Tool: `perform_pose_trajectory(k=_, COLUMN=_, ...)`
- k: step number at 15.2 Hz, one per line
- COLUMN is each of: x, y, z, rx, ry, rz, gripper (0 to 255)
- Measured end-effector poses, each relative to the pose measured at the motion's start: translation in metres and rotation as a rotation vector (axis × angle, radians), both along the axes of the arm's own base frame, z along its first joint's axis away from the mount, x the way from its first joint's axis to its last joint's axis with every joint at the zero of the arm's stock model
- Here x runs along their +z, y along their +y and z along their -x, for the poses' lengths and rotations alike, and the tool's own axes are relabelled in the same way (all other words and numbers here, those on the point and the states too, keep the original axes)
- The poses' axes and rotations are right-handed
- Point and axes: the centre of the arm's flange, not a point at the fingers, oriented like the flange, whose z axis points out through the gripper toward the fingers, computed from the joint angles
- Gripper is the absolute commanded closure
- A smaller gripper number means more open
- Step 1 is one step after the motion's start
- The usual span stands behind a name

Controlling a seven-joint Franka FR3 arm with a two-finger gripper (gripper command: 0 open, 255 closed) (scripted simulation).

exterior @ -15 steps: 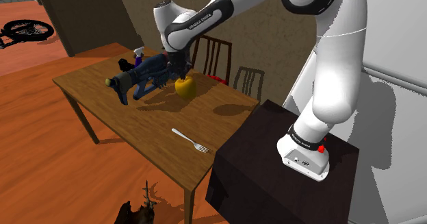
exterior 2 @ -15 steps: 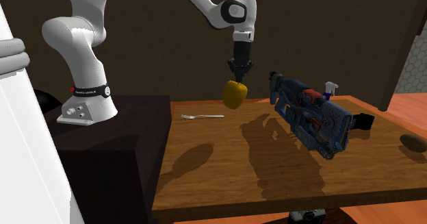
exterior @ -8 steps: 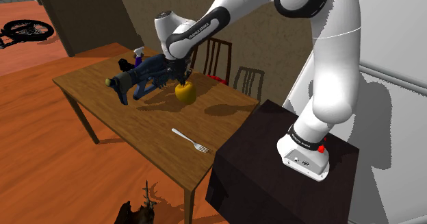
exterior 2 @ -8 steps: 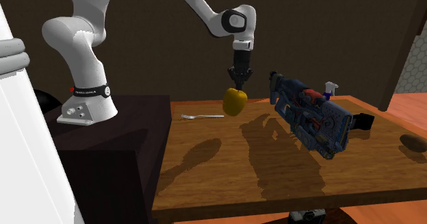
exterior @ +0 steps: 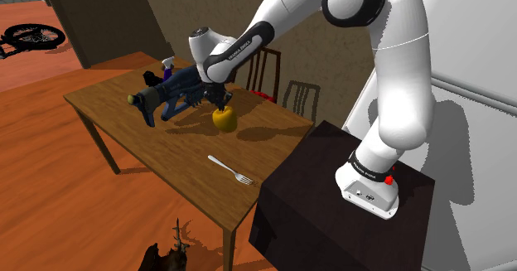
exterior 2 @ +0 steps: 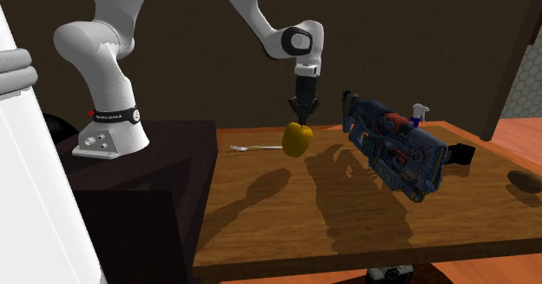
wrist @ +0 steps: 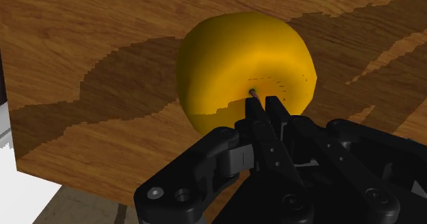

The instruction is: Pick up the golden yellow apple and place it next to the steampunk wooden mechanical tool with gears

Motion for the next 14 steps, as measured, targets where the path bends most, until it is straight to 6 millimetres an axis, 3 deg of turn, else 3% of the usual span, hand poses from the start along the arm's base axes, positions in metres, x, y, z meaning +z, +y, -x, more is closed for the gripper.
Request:
perform_pose_trajectory(k=5, x=-0.027, y=0.000, z=0.000, rx=0.000, ry=0.000, rz=0.000, gripper=255)
perform_pose_trajectory(k=11, x=-0.030, y=0.000, z=0.000, rx=0.000, ry=0.000, rz=0.000, gripper=255)
perform_pose_trajectory(k=12, x=-0.030, y=0.000, z=0.000, rx=0.000, ry=0.000, rz=0.000, gripper=0)
perform_pose_trajectory(k=14, x=-0.030, y=0.000, z=0.000, rx=0.000, ry=-0.001, rz=0.000, gripper=0)
